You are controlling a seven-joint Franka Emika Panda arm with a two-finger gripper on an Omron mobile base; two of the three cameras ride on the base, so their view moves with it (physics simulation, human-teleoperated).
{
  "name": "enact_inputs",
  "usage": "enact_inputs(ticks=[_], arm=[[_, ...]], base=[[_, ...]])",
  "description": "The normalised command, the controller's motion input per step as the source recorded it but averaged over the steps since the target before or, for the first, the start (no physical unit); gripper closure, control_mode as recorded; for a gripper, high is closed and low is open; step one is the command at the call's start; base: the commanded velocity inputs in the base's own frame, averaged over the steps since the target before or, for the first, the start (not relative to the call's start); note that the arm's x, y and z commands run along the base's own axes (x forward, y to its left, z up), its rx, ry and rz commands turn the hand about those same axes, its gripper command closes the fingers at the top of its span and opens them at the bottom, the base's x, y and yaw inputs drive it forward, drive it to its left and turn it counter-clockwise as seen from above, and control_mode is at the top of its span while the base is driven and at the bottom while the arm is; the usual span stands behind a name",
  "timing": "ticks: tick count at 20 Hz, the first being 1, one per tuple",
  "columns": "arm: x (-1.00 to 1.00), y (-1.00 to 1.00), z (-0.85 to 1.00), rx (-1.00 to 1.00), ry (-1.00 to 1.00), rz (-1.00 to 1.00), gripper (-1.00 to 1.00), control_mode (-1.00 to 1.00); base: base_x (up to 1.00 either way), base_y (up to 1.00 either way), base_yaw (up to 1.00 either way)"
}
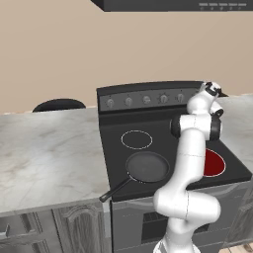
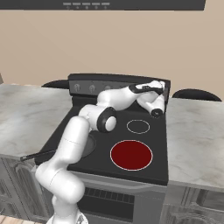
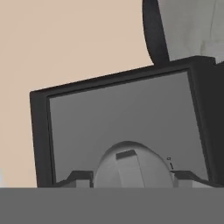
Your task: Turn off the front right burner of the stove.
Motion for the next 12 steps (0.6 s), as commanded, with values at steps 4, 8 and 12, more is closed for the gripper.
enact_inputs(ticks=[4,8,12], arm=[[-0.01,0.00,0.46,0.32,0.00,-0.08,1.00,-1.00],[-0.05,0.00,0.44,0.34,0.00,-0.06,1.00,-1.00],[-0.10,0.00,0.44,0.37,0.00,-0.06,1.00,-1.00]], base=[[0.00,0.00,0.00],[0.00,0.00,0.00],[0.00,0.00,0.00]])
